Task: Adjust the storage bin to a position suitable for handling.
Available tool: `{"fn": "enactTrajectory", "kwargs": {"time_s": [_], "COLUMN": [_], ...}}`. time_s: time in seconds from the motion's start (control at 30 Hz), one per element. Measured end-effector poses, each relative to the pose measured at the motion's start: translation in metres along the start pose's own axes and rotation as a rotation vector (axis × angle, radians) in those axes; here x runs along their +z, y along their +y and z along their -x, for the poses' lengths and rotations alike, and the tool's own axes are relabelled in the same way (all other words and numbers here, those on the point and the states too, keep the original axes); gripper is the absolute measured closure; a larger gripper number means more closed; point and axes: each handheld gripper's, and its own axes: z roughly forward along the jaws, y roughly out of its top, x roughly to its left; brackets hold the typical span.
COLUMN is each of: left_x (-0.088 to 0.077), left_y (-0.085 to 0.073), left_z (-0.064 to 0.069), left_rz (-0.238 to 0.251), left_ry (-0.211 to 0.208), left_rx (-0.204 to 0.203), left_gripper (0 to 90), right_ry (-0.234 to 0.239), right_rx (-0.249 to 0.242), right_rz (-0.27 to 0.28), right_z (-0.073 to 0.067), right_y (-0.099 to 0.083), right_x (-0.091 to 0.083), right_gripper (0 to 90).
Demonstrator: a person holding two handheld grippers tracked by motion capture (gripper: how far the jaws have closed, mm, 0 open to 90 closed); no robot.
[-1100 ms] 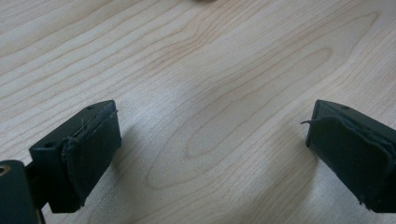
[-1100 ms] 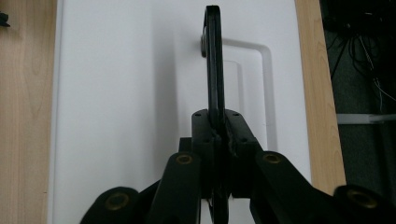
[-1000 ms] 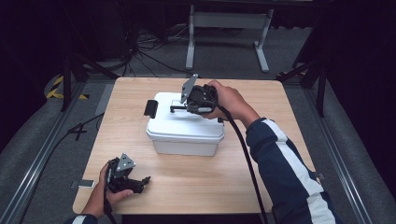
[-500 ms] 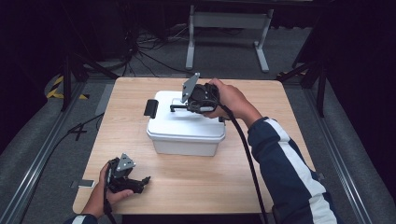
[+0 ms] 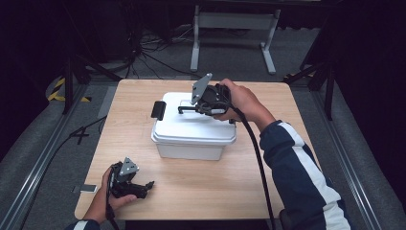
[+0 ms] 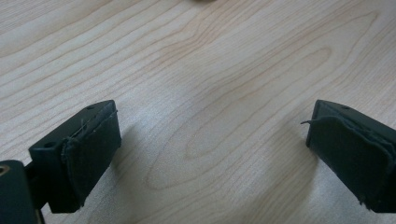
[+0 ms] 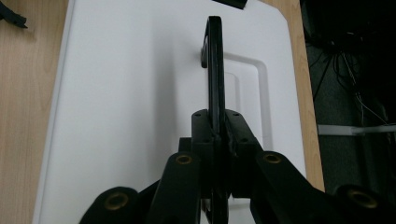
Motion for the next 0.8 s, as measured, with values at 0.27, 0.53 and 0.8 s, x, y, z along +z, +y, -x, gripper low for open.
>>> {"fn": "enactTrajectory", "kwargs": {"time_s": [0.27, 0.53, 0.8], "left_x": [0.0, 0.0, 0.001], "left_y": [0.001, 0.001, 0.001], "left_z": [-0.001, -0.001, -0.001], "left_rz": [-0.001, -0.001, 0.0], "left_ry": [-0.001, -0.002, 0.0], "left_rx": [0.007, 0.008, 0.007], "left_gripper": [3.1, 3.1, 3.1], "right_ry": [-0.018, -0.04, -0.066], "right_rx": [-0.002, 0.003, 0.039], "right_rz": [0.019, 0.037, 0.052], "right_z": [-0.001, 0.003, 0.001], "right_y": [-0.009, -0.024, -0.048], "right_x": [-0.014, -0.027, -0.045], "right_gripper": [84.0, 84.1, 84.0]}}
